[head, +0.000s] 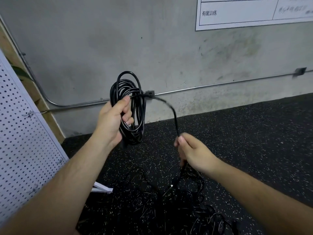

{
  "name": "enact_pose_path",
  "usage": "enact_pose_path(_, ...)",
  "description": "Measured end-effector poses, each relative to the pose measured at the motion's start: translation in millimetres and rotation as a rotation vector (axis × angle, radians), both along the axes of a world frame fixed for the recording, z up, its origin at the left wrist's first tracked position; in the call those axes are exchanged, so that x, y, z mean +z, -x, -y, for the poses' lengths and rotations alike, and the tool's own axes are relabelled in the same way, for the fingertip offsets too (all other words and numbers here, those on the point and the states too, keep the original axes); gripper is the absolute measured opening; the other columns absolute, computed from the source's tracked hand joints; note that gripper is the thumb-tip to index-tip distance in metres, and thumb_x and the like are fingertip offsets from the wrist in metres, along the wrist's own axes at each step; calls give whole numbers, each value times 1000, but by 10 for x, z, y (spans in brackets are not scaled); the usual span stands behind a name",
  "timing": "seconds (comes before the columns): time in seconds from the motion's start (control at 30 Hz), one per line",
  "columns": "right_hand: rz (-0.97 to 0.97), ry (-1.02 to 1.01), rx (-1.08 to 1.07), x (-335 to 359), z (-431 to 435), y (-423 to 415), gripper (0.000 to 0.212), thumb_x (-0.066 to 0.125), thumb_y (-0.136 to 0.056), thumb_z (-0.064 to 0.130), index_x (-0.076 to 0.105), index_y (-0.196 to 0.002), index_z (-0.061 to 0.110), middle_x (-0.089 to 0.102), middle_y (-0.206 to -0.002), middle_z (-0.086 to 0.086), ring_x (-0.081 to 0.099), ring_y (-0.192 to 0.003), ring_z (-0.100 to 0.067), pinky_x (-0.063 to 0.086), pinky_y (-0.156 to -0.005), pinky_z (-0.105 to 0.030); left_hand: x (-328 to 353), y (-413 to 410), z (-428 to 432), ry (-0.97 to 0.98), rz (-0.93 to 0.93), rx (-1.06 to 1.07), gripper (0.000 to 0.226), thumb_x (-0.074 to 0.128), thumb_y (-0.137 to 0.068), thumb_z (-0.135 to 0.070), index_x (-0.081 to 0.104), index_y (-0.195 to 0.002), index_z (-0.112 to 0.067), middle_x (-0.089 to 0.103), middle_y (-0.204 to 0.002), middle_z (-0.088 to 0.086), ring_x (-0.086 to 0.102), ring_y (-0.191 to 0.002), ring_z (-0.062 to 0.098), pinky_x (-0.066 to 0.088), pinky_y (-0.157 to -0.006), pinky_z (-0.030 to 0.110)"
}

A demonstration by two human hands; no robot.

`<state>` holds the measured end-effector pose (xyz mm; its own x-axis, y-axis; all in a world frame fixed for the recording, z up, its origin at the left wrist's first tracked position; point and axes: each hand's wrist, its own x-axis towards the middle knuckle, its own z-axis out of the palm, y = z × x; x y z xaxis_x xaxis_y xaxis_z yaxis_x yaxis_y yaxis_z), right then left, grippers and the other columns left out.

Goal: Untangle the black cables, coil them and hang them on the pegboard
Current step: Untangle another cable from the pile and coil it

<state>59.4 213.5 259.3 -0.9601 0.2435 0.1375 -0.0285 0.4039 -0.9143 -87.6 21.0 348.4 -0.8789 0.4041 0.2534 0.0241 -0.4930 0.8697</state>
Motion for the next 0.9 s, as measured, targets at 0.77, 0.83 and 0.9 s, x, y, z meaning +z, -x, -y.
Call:
enact_pose_path(0.77, -90, -162, 1, 510, 310, 140, 56, 51, -99, 6, 27, -146, 24, 58, -108, 16, 59, -87, 12, 42, -73, -4, -283, -357, -254, 173, 13, -374, 35, 65, -92, -8, 43, -65, -12, 33, -49, -2, 30, -38, 9, 26, -45, 22)
enact_pose_path(0.83, -111, -235, 23, 499, 310, 130, 60, 52, -98, 4, 25, -147, 23, 59, -114, 7, 63, -95, -3, 47, -78, -11, -283, -357, -266, 197, -3, -310, 41, 63, -96, -17, 38, -64, -13, 32, -48, -1, 29, -39, 11, 27, -44, 22)
enact_pose_path(0.9, -103, -332, 8, 462, 331, 135, 66, 54, -97, 8, 18, -151, 19, 57, -126, -7, 66, -91, -12, 55, -80, -24, -292, -364, -271, 196, -16, -271, 39, 64, -96, -23, 39, -68, -15, 32, -53, 0, 30, -41, 12, 30, -45, 22)
